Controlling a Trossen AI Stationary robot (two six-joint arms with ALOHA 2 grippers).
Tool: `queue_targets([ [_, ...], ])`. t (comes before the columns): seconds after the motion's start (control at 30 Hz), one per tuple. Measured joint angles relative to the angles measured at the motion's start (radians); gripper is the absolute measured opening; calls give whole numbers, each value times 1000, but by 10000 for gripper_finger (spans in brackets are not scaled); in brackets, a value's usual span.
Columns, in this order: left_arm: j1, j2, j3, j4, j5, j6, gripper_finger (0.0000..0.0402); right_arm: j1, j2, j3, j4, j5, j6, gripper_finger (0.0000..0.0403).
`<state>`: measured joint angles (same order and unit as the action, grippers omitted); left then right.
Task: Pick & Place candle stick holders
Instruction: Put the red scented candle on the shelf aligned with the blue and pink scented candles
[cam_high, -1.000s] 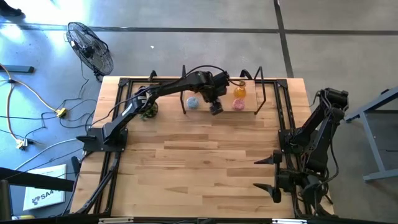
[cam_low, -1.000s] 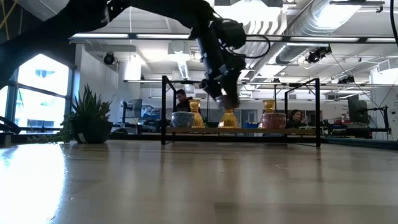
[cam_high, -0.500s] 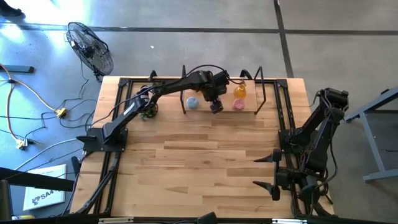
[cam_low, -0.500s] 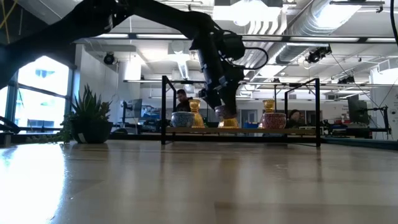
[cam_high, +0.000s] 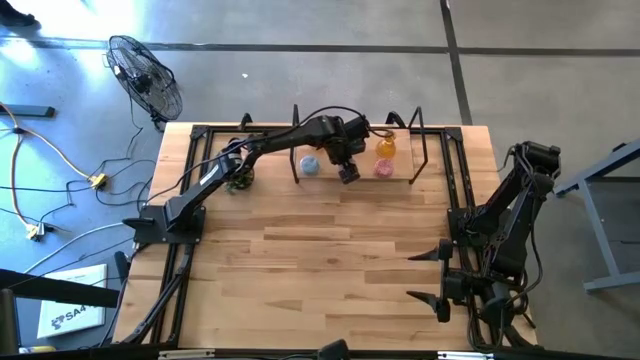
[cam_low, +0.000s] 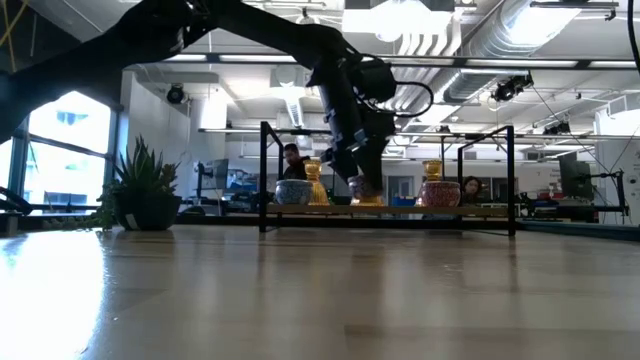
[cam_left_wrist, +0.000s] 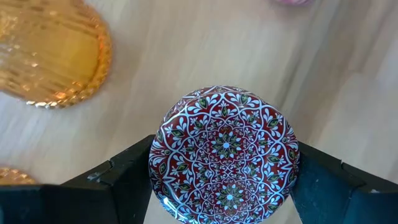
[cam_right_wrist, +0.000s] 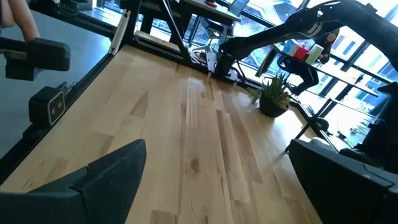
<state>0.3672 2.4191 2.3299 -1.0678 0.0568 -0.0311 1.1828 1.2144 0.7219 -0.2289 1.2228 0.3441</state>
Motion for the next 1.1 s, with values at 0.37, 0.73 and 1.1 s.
queue_targets([
  [0.37,9,0,0,-4,-38,-2,292,0,0,0,-42,0,66,390],
  [0.73,13,4,-1,-4,-26,-30,309,0,0,0,-53,-1,85,389],
  [1.1,12,8,-2,5,-21,-26,346,0,0,0,-59,-5,86,389],
])
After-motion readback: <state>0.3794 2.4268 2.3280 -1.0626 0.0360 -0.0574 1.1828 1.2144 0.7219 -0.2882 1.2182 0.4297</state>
